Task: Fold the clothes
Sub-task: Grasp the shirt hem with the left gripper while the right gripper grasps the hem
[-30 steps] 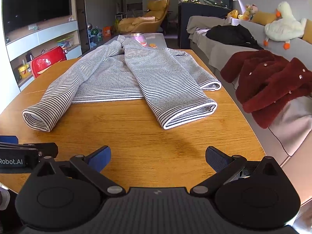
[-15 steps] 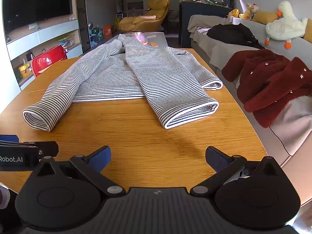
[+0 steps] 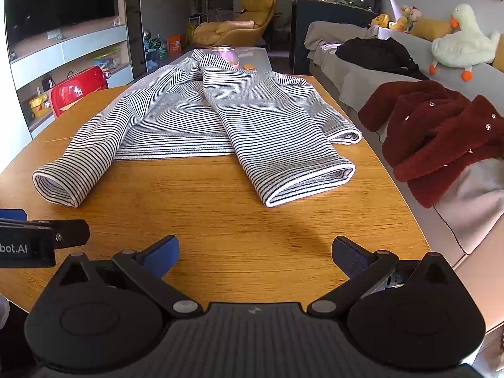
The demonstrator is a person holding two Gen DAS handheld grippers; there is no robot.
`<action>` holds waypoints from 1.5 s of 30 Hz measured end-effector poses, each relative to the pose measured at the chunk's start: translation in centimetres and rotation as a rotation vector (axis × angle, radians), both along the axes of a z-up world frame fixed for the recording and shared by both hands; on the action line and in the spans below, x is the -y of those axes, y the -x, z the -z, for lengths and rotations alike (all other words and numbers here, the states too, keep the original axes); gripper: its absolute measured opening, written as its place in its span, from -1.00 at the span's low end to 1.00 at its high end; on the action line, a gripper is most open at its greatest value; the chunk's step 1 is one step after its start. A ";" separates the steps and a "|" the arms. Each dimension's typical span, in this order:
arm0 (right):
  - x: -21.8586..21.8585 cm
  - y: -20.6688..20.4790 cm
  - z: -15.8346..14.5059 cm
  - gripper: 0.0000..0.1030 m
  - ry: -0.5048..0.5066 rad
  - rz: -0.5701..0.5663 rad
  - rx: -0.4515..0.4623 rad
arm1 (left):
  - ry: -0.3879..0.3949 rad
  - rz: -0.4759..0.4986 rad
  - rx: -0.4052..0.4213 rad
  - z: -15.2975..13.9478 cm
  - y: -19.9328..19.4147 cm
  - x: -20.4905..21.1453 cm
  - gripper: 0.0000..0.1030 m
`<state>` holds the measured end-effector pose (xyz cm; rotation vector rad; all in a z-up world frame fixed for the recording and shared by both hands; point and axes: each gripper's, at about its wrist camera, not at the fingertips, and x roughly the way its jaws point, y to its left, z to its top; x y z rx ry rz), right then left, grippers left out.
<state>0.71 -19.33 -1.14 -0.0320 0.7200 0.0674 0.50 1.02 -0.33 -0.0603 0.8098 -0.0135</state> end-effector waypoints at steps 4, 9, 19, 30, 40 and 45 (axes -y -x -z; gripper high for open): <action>-0.1 -0.4 -0.7 1.00 0.032 0.002 0.028 | 0.025 0.024 -0.003 -0.1 -1.1 -0.7 1.00; 0.6 -2.0 -1.7 1.00 -0.047 -0.011 0.055 | 0.059 0.070 -0.014 -0.7 -3.3 -1.3 1.00; 1.9 -9.2 -4.4 1.00 -0.319 -0.204 0.099 | 0.029 0.163 0.110 -3.2 -9.3 -2.4 1.00; 0.7 -17.8 -4.1 1.00 -0.226 -0.226 0.133 | 0.021 0.212 0.178 -5.3 -18.1 -4.1 1.00; -0.4 -22.2 -4.0 1.00 -0.162 -0.199 0.105 | 0.233 0.225 -0.027 -2.7 -29.2 -5.3 0.90; -0.1 -22.7 -4.2 1.00 -0.130 -0.181 0.113 | 0.180 0.215 -0.081 -1.3 -30.8 -5.1 -0.24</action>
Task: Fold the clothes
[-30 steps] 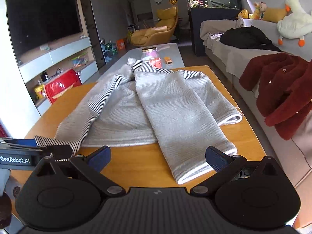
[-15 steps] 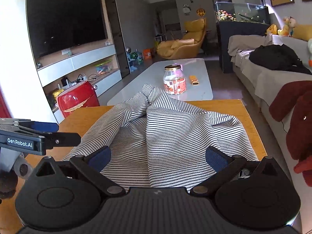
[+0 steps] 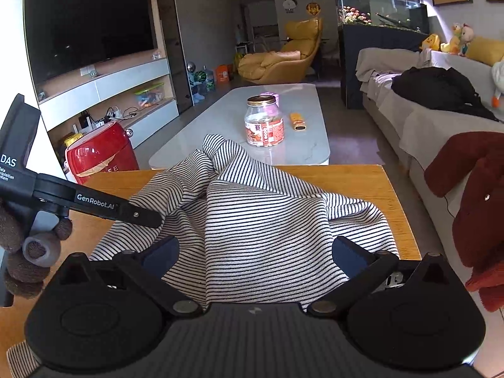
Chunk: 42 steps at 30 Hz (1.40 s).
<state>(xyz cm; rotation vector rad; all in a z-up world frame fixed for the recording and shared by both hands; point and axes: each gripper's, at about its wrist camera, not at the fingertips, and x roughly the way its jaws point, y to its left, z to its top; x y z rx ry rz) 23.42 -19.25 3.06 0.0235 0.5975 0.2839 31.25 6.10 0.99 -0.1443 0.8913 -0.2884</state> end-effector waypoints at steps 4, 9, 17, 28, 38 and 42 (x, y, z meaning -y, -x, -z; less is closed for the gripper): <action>-0.6 -0.6 -0.6 1.00 0.082 0.001 0.040 | -0.121 -0.003 0.114 -1.7 1.3 -0.8 -0.58; -4.1 -3.1 -0.8 1.00 0.215 -0.047 0.080 | -0.302 -0.133 0.290 -4.7 1.7 -3.2 -0.89; -7.9 -10.1 2.3 1.00 0.258 -0.064 -0.042 | -0.286 -0.137 0.274 -5.0 2.4 -4.8 -0.85; -5.4 -12.2 4.2 1.00 0.163 0.033 -0.201 | -0.048 0.018 0.163 -2.4 3.8 -1.3 0.12; -6.0 -5.1 1.8 -0.66 0.377 -0.147 0.024 | -0.138 0.133 0.080 1.6 5.5 1.8 0.27; -6.0 -4.2 0.7 -0.81 0.512 -0.158 0.127 | -0.173 0.151 0.093 1.8 6.9 2.2 0.36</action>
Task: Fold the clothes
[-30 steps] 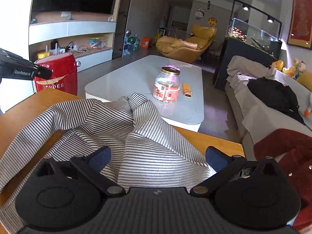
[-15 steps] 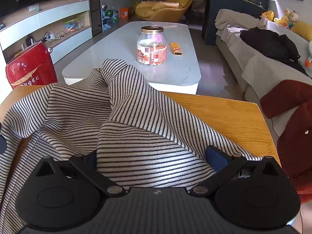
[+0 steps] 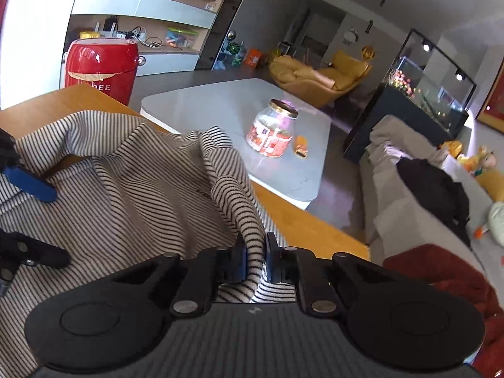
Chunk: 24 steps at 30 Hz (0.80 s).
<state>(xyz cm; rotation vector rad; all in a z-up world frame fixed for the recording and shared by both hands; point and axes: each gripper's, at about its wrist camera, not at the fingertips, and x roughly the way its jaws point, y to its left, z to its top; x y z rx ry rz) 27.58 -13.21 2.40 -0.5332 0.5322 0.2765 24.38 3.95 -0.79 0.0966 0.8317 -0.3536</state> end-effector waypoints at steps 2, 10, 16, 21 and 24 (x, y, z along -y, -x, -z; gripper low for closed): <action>1.1 -1.1 -0.6 -0.82 0.035 0.057 0.055 | 0.008 -0.002 0.000 0.0 0.6 -0.3 0.37; 6.8 -5.0 0.4 -0.82 0.027 0.294 0.021 | 0.028 0.033 0.018 0.2 4.5 -2.0 0.38; 5.4 -1.1 1.1 -0.82 -0.024 0.159 -0.068 | 0.038 0.061 -0.035 -0.4 8.1 -3.0 0.51; 4.6 1.3 0.9 -0.82 -0.024 0.094 -0.077 | 0.151 0.126 -0.064 -3.7 10.0 -6.0 0.41; 4.7 1.7 1.1 -0.81 -0.038 0.090 -0.076 | 0.117 0.067 0.097 -7.0 8.9 -8.2 0.43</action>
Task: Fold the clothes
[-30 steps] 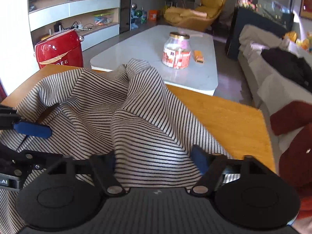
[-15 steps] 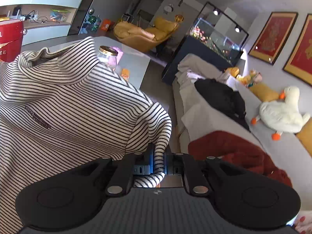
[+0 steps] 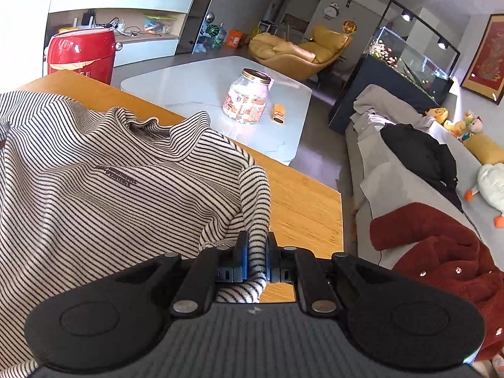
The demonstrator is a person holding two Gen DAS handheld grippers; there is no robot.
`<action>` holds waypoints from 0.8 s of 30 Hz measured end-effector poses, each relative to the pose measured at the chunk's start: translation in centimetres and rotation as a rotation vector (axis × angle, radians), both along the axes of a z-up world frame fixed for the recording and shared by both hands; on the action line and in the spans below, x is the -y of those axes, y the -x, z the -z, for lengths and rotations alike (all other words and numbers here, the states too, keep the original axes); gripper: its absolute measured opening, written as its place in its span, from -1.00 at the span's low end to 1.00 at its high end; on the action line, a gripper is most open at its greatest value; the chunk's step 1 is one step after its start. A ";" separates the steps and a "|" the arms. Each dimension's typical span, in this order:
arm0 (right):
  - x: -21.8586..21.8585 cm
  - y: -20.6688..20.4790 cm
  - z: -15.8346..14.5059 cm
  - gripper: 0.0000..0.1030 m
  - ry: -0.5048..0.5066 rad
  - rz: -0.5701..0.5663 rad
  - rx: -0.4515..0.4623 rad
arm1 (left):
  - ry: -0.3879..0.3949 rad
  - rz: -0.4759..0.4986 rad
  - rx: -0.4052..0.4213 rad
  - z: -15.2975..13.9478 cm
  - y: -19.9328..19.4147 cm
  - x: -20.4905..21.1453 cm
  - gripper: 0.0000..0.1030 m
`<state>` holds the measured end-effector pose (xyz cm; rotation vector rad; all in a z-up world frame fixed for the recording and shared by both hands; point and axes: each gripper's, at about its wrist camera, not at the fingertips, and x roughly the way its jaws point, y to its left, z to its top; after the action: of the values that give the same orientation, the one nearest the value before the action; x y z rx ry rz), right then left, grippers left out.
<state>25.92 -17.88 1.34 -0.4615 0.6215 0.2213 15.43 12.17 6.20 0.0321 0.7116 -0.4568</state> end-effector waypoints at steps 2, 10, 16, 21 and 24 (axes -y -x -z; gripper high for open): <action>0.2 0.1 0.1 -0.77 -0.013 0.003 0.001 | -0.074 -0.050 0.048 -0.6 -1.8 -0.6 0.42; 0.9 0.5 0.5 -0.75 -0.067 0.016 0.005 | -0.477 -0.087 0.011 5.2 -6.9 0.6 -0.35; 1.2 -0.1 -0.4 -0.74 -0.091 0.030 0.027 | -0.403 -0.334 0.015 3.9 -10.5 -2.9 -0.26; 1.8 1.0 -2.0 -0.42 -0.128 0.015 0.021 | -0.331 -0.351 0.016 2.4 -8.5 -3.5 0.22; 2.5 5.4 -4.3 -0.33 -0.190 -0.059 -0.002 | -0.219 -0.314 0.049 0.9 -5.8 -2.6 0.59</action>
<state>20.57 -20.41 5.68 -0.2964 0.5833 0.3339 21.19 14.76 5.34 0.1350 0.7010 -0.0763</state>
